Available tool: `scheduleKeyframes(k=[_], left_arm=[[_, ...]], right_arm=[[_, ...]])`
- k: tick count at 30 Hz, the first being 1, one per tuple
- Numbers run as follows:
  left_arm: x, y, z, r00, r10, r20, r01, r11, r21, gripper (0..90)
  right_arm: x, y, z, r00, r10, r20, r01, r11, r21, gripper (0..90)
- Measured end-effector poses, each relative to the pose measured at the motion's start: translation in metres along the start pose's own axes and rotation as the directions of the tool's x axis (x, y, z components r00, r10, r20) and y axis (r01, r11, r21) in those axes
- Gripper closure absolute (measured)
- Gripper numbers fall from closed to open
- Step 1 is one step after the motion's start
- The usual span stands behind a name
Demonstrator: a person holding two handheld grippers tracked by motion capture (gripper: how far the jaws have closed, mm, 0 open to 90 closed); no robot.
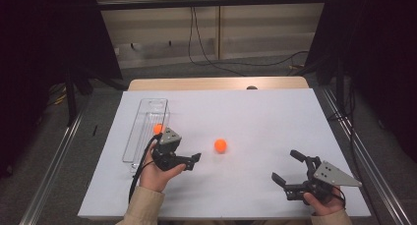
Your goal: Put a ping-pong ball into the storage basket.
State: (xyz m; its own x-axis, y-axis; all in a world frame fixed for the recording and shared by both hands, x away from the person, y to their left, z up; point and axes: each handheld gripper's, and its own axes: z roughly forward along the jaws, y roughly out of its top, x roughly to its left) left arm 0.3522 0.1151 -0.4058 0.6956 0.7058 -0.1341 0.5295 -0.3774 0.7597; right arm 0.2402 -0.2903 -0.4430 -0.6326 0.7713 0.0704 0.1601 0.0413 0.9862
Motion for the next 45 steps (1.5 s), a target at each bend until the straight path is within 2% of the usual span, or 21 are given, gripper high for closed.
scheduleKeyframes(k=[15, 16, 22, 24, 26, 39, 43, 45], left_arm=[[-0.008, 0.001, 0.014, 0.9998, 0.010, 0.016, -0.010, 0.9998, 0.020, 10.4], [-0.008, 0.001, 0.015, 0.9996, 0.022, 0.014, -0.023, 0.9995, 0.021, 10.4], [-0.010, 0.001, 0.020, 0.9994, 0.030, 0.017, -0.030, 0.9990, 0.032, 10.4], [-0.012, 0.001, 0.022, 0.9998, 0.019, 0.012, -0.019, 0.9994, 0.030, 10.3], [-0.012, 0.001, 0.023, 0.9993, 0.033, 0.017, -0.034, 0.9988, 0.037, 10.3], [-0.014, 0.002, 0.035, 0.9992, 0.031, 0.024, -0.031, 0.9987, 0.040, 10.3], [-0.014, 0.003, 0.037, 0.9995, 0.018, 0.028, -0.019, 0.9990, 0.041, 10.3], [-0.014, 0.004, 0.040, 0.9993, 0.026, 0.026, -0.027, 0.9988, 0.041, 10.3]], right_arm=[[0.000, 0.000, 0.002, 0.9999, 0.001, -0.011, -0.001, 1.000, -0.004, 1.5], [0.000, 0.000, 0.002, 0.9999, 0.000, -0.013, 0.000, 1.000, -0.003, 1.5], [0.000, 0.001, 0.003, 0.9999, 0.001, -0.012, -0.001, 1.000, -0.005, 1.5], [-0.001, 0.001, 0.003, 0.9999, 0.002, -0.012, -0.002, 1.000, -0.005, 1.5], [0.000, 0.001, 0.003, 0.9999, 0.001, -0.012, -0.001, 1.000, -0.005, 1.5], [0.000, 0.001, 0.003, 0.9999, 0.000, -0.016, 0.000, 1.000, -0.007, 1.5], [0.000, 0.001, 0.004, 0.9998, 0.001, -0.019, -0.001, 1.000, -0.007, 1.5], [0.000, 0.001, 0.004, 0.9998, 0.001, -0.018, -0.001, 1.000, -0.005, 1.5]])
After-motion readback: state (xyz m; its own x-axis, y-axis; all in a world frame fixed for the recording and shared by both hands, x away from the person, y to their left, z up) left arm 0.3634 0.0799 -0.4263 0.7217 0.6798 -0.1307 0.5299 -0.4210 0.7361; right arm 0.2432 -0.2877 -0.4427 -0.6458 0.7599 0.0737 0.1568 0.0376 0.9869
